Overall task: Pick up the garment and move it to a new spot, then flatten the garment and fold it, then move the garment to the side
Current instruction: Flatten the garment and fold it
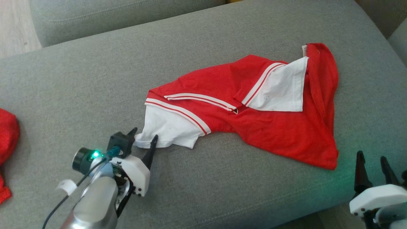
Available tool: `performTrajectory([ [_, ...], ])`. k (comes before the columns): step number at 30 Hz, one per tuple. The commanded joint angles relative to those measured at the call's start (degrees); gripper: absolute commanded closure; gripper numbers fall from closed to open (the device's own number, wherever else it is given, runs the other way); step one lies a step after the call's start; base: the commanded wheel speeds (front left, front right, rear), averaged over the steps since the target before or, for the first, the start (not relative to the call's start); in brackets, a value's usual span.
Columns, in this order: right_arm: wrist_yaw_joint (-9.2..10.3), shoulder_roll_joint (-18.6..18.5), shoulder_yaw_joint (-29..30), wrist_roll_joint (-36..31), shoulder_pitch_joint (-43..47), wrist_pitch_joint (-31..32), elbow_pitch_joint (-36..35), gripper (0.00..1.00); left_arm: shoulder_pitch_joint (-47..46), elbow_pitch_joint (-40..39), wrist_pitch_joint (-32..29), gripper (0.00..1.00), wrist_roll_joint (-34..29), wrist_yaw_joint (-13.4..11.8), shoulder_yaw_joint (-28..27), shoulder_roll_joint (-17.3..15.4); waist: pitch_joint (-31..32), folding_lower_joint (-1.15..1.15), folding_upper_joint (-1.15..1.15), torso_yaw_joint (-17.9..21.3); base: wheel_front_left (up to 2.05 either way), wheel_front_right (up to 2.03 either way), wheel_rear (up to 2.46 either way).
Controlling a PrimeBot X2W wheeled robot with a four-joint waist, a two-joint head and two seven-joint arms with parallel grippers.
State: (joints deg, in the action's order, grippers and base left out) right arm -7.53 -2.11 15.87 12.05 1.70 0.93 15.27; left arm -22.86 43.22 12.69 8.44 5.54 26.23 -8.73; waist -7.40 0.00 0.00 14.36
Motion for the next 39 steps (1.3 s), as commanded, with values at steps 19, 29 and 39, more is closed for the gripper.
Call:
performTrajectory([
  [19,0.04,-0.76,-1.2,0.04,-2.57,-1.4,-0.31,0.0,-5.25,1.93,-0.25,1.0,7.67,1.29,-3.7,0.27,0.29,0.0,0.0,0.21,0.0,0.0,0.0],
  [29,0.04,-0.76,-2.76,1.88,-2.08,-1.71,2.26,0.0,-3.78,-9.3,1.8,1.0,15.22,1.49,-9.48,0.84,0.87,0.0,0.0,-0.26,0.0,0.0,0.0],
  [39,0.04,-0.76,-8.39,7.73,-2.65,-1.31,7.07,0.0,-1.06,-14.3,1.17,1.0,15.77,0.68,-9.16,0.57,0.87,0.0,0.0,-0.41,0.0,0.0,0.0],
])
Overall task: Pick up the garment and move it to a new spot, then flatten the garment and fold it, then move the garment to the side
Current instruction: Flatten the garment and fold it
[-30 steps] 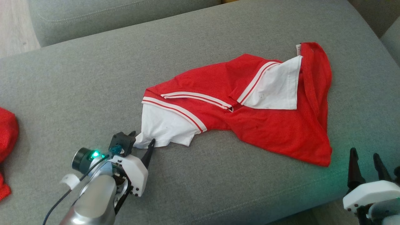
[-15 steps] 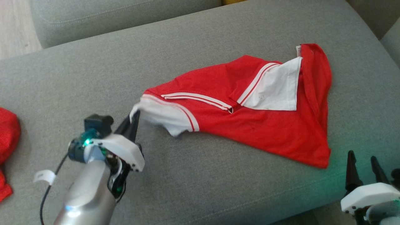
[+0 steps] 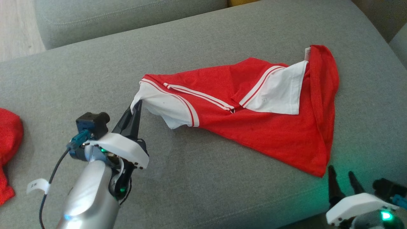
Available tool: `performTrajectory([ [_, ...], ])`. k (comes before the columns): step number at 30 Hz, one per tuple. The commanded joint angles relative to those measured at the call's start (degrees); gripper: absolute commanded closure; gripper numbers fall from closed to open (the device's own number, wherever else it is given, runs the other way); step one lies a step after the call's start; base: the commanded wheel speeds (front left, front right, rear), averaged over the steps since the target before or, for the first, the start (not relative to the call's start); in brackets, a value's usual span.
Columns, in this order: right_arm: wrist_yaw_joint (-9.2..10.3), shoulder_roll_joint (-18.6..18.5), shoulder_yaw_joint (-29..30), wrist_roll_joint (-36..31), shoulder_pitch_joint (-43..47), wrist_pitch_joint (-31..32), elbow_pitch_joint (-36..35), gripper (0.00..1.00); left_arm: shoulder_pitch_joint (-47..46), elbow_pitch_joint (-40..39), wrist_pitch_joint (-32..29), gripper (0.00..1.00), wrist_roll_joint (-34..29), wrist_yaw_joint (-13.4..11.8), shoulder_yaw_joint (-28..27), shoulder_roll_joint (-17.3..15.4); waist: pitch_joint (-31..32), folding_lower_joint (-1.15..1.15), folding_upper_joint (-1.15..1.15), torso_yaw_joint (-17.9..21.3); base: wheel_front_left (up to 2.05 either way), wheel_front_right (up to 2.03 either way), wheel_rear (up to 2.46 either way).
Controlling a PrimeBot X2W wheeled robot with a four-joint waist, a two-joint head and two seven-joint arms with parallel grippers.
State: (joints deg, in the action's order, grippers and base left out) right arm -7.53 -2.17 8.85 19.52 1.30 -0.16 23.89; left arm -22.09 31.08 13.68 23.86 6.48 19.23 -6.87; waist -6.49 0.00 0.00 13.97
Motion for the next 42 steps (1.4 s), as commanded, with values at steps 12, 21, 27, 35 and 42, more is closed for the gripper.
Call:
performTrajectory([
  [12,0.04,-0.71,-6.51,4.86,-6.78,-1.35,8.68,0.0,-0.82,-4.72,-0.76,1.0,0.43,-1.18,-1.25,-1.71,-0.26,0.0,0.0,-0.82,0.0,0.0,0.0],
  [21,0.04,-0.71,-8.6,6.43,-10.36,-2.05,15.68,1.0,-0.73,-5.81,-1.22,1.0,0.68,-1.55,-0.88,-2.26,-0.76,0.0,0.0,-1.67,0.0,0.0,0.0],
  [27,0.04,-0.71,-9.43,5.77,-11.23,-3.67,14.13,1.0,-0.72,-6.16,-1.05,1.0,1.17,-1.95,-1.23,-2.59,-0.27,0.0,0.0,-2.07,0.0,0.0,0.0],
  [35,0.04,-1.26,-9.65,0.75,-12.92,-1.4,1.61,1.0,0.03,-8.2,-0.53,1.0,4.9,-2.4,-4.22,-2.23,2.62,0.0,0.0,-2.05,0.0,0.0,0.0],
  [42,0.04,-4.97,-11.36,1.58,-16.04,5.16,-12.93,1.0,-0.83,-14.16,-2.78,1.0,11.81,-1.94,-8.15,-1.16,5.41,0.0,0.0,-2.65,0.0,0.0,0.0],
])
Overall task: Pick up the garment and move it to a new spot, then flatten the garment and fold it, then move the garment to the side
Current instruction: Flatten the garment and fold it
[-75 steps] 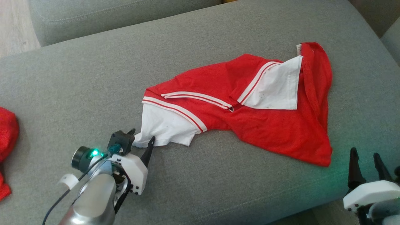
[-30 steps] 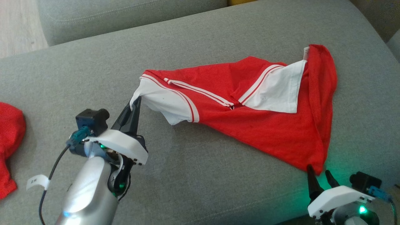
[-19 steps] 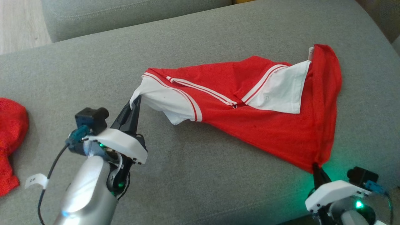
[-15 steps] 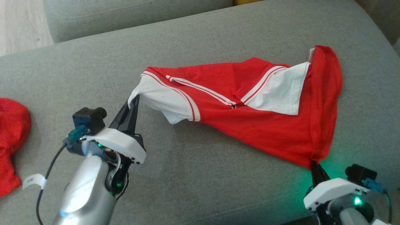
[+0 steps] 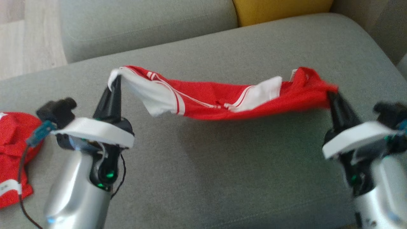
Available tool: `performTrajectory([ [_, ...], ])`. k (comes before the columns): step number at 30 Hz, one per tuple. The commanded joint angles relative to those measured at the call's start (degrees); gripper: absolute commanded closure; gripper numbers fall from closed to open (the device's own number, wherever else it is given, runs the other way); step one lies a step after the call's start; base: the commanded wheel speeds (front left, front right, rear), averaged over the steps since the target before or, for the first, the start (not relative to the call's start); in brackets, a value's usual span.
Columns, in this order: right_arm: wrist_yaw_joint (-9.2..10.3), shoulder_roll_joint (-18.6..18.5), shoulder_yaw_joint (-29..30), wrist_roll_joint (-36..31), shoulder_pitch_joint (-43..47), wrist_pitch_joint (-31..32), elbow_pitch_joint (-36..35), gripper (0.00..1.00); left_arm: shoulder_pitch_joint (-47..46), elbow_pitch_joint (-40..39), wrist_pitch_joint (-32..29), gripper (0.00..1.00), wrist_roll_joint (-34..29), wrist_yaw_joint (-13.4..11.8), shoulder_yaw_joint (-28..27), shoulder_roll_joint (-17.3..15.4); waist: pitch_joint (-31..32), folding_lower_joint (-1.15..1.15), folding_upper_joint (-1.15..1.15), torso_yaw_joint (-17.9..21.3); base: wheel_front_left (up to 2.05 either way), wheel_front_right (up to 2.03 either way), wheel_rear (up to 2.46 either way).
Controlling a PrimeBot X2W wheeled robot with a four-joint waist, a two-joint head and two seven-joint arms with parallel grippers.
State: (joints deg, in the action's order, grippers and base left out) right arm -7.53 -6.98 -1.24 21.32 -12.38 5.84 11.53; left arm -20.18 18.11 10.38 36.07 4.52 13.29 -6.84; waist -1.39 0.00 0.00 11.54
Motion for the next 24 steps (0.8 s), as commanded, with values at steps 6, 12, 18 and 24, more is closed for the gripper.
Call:
performTrajectory([
  [6,0.04,-2.37,-0.21,5.06,-8.74,5.47,-10.46,1.0,-5.96,-10.91,-3.47,1.0,3.26,-0.6,-4.55,-2.07,2.27,0.0,0.0,-1.69,0.0,0.0,0.0],
  [12,0.04,-2.8,0.04,7.7,-16.11,8.7,-13.29,1.0,-8.8,-19.68,-9.36,1.0,7.77,-2.3,-6.83,-3.08,4.41,0.0,0.0,-3.2,0.0,0.0,0.0],
  [18,0.04,-2.3,3.05,3.85,-20.5,12.28,-14.39,1.0,-9.65,-30.65,-17.16,1.0,12.34,-6.61,-8.94,-4.17,6.56,0.0,0.0,-4.81,0.0,0.0,0.0],
  [24,0.04,0.58,7.42,3.18,-19.81,21.63,-20.38,1.0,-8.77,-40.57,-22.28,1.0,16.84,-13.27,-12.25,-3.25,6.92,0.0,0.0,-5.98,0.0,0.0,0.0],
])
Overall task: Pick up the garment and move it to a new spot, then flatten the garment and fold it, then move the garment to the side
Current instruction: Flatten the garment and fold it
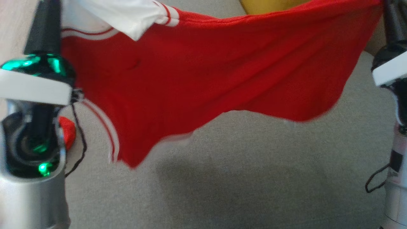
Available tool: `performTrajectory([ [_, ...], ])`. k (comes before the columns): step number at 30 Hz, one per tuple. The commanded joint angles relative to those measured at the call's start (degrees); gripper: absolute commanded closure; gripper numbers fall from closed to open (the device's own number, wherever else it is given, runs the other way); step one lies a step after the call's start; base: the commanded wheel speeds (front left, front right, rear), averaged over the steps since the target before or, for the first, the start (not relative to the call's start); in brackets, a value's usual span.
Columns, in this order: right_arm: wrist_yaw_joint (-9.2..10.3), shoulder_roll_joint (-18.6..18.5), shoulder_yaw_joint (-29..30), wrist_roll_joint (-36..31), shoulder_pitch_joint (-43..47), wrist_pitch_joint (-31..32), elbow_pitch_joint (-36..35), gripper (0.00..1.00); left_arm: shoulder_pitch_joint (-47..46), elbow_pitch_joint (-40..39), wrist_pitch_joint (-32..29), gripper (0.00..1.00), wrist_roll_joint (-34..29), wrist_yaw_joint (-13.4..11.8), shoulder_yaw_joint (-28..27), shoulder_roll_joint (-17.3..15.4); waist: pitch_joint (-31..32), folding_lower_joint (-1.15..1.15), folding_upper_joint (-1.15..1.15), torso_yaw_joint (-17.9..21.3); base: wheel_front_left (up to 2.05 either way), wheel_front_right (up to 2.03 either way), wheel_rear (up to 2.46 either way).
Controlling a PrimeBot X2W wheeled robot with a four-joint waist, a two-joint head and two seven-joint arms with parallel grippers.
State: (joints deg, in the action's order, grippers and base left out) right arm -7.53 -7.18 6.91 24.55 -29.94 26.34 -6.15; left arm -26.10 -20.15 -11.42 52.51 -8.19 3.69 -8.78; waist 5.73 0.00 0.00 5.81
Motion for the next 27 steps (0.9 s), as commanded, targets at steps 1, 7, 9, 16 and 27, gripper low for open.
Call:
performTrajectory([
  [1,0.04,1.14,-0.2,0.13,-2.06,2.87,-3.92,1.0,-2.9,-3.7,-1.16,1.0,1.24,-1.78,-3.05,-0.78,-0.46,0.0,0.0,-0.46,0.0,0.0,0.0],
  [7,0.04,2.06,1.48,-0.22,-4.19,10.48,-5.86,1.0,-6.81,-4.95,-3.78,1.0,1.32,-5.59,-2.44,-0.4,-3.83,0.0,0.0,-1.39,0.0,0.0,0.0],
  [9,0.04,1.9,1.37,-0.54,-6.71,11.31,-3.62,1.0,-9.62,-1.38,-3.79,1.0,0.74,-5.72,-1.86,-0.36,-5.71,0.0,0.0,-1.61,0.0,0.0,0.0],
  [16,0.04,-2.49,-3.3,-1.97,-23.97,5.89,11.76,1.0,-28.95,18.36,-0.8,1.0,-2.4,-3.54,-0.67,-0.85,-16.95,0.0,0.0,-2.11,0.0,0.0,0.0],
  [27,0.04,-9.69,-10.64,-4.21,-49.1,-20.75,38.21,1.0,-55.51,46.32,13.55,1.0,-6.48,4.6,-0.18,0.61,-25.22,0.0,0.0,-5.91,0.0,0.0,0.0],
])
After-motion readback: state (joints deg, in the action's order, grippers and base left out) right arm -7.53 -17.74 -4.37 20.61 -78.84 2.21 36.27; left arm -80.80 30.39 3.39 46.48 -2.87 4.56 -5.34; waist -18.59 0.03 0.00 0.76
